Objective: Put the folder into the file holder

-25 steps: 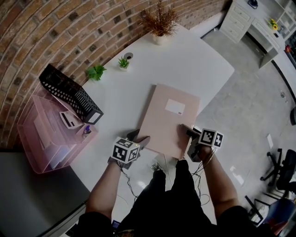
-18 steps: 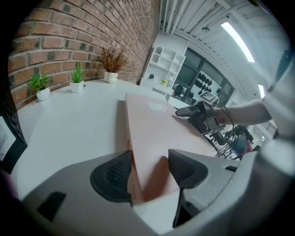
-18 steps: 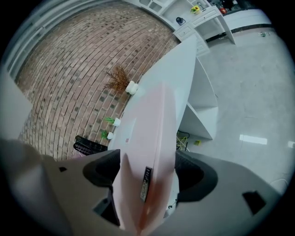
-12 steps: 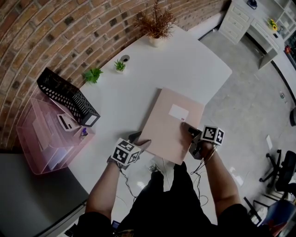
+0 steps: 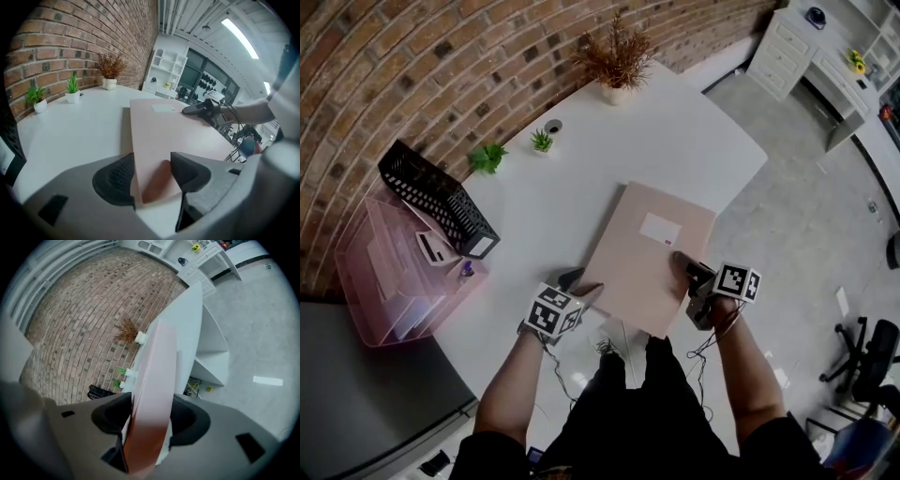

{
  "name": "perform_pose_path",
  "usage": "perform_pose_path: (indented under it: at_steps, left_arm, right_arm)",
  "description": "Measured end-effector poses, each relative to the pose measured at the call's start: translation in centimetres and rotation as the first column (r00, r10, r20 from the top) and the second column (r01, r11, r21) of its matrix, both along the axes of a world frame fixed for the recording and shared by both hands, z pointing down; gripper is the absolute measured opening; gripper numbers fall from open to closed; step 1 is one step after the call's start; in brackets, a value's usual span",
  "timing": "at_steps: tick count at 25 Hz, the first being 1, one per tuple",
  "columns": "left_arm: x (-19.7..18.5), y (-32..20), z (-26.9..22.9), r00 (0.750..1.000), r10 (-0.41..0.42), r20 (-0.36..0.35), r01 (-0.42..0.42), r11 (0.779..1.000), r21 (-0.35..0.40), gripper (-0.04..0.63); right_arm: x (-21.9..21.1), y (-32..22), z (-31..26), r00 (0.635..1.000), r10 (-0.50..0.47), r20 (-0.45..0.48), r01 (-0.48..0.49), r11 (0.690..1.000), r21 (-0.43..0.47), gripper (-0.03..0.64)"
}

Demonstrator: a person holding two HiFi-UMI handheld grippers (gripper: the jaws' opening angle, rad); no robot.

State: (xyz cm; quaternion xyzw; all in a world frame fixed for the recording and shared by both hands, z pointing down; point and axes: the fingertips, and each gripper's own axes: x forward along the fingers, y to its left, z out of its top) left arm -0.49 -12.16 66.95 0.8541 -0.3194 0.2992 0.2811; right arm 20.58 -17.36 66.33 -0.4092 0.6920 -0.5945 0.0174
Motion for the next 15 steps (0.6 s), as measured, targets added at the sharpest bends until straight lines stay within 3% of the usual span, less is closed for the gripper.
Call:
perform_pose_path:
  at_steps: [9, 15]
  left_arm:
    - [-0.2, -1.0, -1.6, 0.996, -0.094, 0.003, 0.094, 0.995, 0.039, 0.244]
    - [-0.9, -1.7, -3.2, 0.973, -0.228, -0.027, 0.229, 0.971, 0.071, 0.242]
  right_arm:
    - [-1.3, -2.0, -7.3, 0.994, -0.105, -0.015, 0.106, 0.984, 0.144, 0.198]
    - [-4.3, -3.5, -12.9, 0.967, -0.220, -0.126, 0.249, 0.916, 0.313, 0.175]
